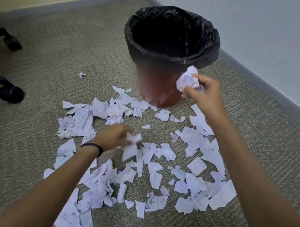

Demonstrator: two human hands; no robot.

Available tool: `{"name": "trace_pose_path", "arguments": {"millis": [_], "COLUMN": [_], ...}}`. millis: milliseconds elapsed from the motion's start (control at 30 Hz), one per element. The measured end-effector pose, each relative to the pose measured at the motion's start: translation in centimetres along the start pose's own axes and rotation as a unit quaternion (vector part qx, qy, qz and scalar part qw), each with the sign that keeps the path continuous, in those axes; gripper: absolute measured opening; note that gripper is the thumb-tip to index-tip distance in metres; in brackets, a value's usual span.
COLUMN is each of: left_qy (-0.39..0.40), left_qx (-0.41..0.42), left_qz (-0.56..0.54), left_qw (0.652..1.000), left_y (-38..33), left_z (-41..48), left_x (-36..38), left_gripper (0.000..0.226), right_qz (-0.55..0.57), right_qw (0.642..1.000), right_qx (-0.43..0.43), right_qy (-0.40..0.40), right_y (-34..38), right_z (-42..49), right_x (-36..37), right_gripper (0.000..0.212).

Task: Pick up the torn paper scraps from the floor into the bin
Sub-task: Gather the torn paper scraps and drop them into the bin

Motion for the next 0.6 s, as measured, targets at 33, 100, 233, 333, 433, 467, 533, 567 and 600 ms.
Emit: {"name": "trace_pose_path", "arguments": {"millis": [33, 100, 233, 333, 433, 467, 533, 567, 600], "left_qy": [-0.059, -0.167, -0.317, -0.363, -0.258, -0.216, -0.194, -0.205, -0.222], "left_qx": [0.011, 0.058, 0.159, 0.184, 0.199, 0.191, 0.178, 0.183, 0.193], "left_qz": [-0.105, -0.279, -0.395, -0.412, -0.409, -0.383, -0.311, -0.288, -0.275], "left_qw": [0.993, 0.944, 0.847, 0.815, 0.853, 0.878, 0.913, 0.917, 0.915], "left_y": [-0.6, -2.0, -6.3, -8.6, -10.6, -11.2, -11.9, -12.0, -12.1], "left_z": [-0.3, -1.1, -2.8, -2.6, 0.0, 0.7, 1.1, 1.0, 0.7], "left_x": [-2.4, -7.2, -15.6, -20.0, -21.5, -21.4, -21.2, -21.2, -21.1], "left_gripper": [0.028, 0.025, 0.008, 0.002, 0.054, 0.069, 0.08, 0.08, 0.078], "right_qz": [0.011, 0.023, -0.009, -0.159, -0.323, -0.348, -0.371, -0.372, -0.367], "right_qw": [0.999, 0.996, 0.983, 0.968, 0.941, 0.934, 0.927, 0.926, 0.928], "right_qx": [-0.014, -0.04, -0.118, -0.158, -0.103, -0.075, -0.047, -0.054, -0.07], "right_qy": [-0.027, -0.079, -0.141, -0.113, -0.019, -0.004, 0.008, 0.004, -0.007], "right_y": [0.9, 2.6, 6.0, 7.3, 5.7, 5.0, 4.3, 4.4, 4.6], "right_z": [0.2, 0.8, 3.0, 6.0, 8.9, 9.2, 9.0, 8.6, 8.0], "right_x": [-0.8, -2.1, -3.2, -1.7, 0.8, 1.1, 1.1, 1.0, 0.8], "right_gripper": [0.029, 0.028, 0.021, 0.03, 0.057, 0.06, 0.062, 0.062, 0.062]}}
Point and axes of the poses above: each hand's wrist, its own z-axis towards the middle knuckle, its own x-axis out of the palm, y = z × x, the point moved 9 cm from there along z, towards the middle knuckle, and after that the axes turned 13 degrees about y, right-handed, at the moved point
